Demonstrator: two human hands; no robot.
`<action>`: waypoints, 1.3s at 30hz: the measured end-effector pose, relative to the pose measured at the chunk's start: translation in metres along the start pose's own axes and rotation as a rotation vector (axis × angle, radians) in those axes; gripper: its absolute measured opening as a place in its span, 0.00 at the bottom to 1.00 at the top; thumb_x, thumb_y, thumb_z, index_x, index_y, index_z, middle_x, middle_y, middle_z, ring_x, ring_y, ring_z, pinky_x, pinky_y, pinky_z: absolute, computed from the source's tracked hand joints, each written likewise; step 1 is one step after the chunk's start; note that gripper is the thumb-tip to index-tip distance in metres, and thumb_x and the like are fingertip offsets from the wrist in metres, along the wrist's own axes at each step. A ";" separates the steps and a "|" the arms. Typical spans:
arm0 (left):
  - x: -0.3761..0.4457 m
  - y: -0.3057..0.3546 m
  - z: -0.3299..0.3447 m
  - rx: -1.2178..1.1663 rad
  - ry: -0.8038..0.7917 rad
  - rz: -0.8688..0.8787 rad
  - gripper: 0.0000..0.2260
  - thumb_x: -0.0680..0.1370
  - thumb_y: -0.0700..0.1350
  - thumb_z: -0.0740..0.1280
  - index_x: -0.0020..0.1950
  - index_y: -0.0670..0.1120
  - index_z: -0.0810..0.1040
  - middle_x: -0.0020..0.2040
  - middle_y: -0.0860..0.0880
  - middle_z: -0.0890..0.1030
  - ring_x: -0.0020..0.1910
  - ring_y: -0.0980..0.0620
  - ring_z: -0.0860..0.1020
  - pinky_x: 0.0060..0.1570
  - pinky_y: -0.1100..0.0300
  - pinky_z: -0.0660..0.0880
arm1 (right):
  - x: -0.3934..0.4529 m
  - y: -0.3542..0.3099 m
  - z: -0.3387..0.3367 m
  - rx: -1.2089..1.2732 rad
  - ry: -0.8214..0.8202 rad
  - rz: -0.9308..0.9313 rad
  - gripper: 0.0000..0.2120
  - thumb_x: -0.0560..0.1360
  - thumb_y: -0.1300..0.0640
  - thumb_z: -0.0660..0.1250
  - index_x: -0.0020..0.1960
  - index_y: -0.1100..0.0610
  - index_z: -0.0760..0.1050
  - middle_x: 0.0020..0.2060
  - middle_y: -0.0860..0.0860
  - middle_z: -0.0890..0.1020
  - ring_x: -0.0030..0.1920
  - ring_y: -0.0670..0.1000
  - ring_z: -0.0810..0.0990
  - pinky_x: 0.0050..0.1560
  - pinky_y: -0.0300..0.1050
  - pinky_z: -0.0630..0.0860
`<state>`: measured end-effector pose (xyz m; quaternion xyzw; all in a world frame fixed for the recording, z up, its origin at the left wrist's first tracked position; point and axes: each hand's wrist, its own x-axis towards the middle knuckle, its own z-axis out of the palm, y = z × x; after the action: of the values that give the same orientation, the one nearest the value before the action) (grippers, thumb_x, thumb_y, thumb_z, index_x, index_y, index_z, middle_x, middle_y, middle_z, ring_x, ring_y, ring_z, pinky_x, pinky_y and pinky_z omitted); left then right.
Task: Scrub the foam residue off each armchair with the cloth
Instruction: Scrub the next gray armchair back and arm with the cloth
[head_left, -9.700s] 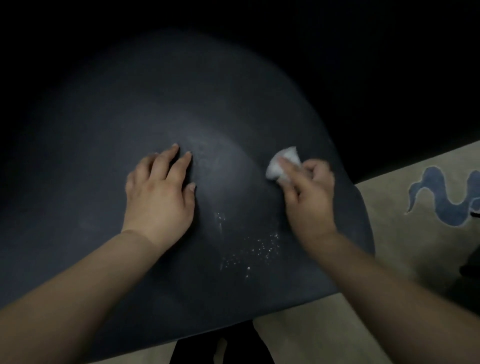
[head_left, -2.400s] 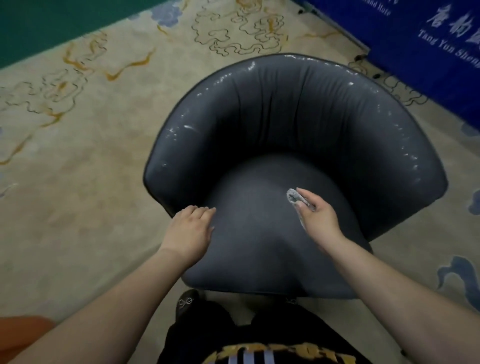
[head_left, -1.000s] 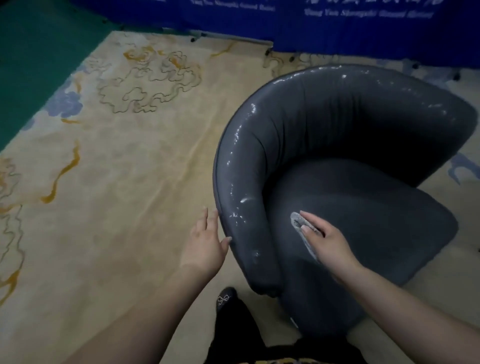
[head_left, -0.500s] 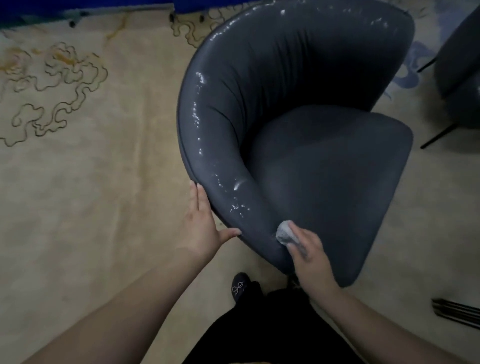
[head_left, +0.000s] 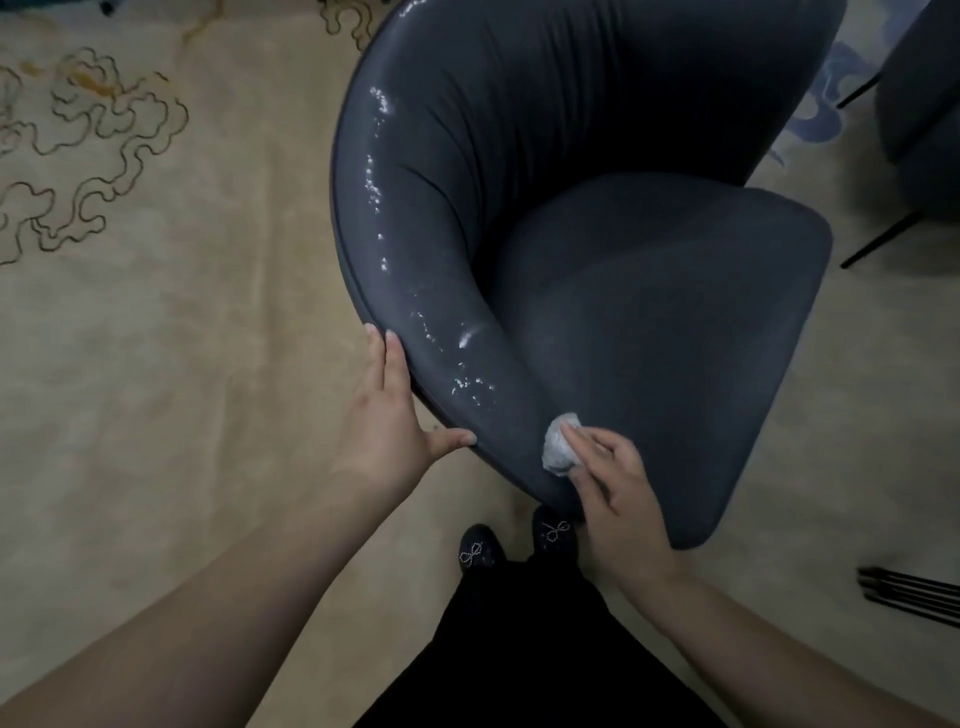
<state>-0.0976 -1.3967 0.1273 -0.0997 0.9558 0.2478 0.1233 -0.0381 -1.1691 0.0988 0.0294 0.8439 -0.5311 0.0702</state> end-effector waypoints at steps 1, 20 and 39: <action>0.000 0.000 0.000 -0.010 -0.001 -0.002 0.61 0.61 0.63 0.77 0.78 0.45 0.40 0.78 0.50 0.36 0.77 0.55 0.43 0.69 0.66 0.49 | 0.000 0.001 0.003 -0.031 0.016 -0.016 0.25 0.75 0.70 0.64 0.65 0.48 0.72 0.58 0.45 0.72 0.61 0.46 0.72 0.63 0.32 0.64; 0.000 -0.007 -0.003 -0.111 0.022 0.005 0.56 0.63 0.56 0.78 0.79 0.45 0.45 0.79 0.52 0.42 0.70 0.68 0.43 0.60 0.82 0.41 | 0.052 -0.025 0.029 -0.124 -0.126 -0.260 0.20 0.72 0.66 0.69 0.62 0.51 0.78 0.58 0.48 0.71 0.60 0.54 0.69 0.65 0.31 0.59; 0.019 -0.013 -0.021 -0.415 -0.026 -0.081 0.41 0.74 0.42 0.73 0.79 0.49 0.51 0.77 0.52 0.59 0.76 0.56 0.57 0.73 0.50 0.60 | 0.057 -0.029 0.033 -0.116 -0.173 -0.306 0.19 0.68 0.61 0.72 0.57 0.48 0.81 0.57 0.48 0.73 0.58 0.52 0.69 0.63 0.30 0.61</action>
<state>-0.1164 -1.4204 0.1338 -0.1582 0.8778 0.4353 0.1222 -0.0950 -1.2122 0.1020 -0.1492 0.8585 -0.4867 0.0628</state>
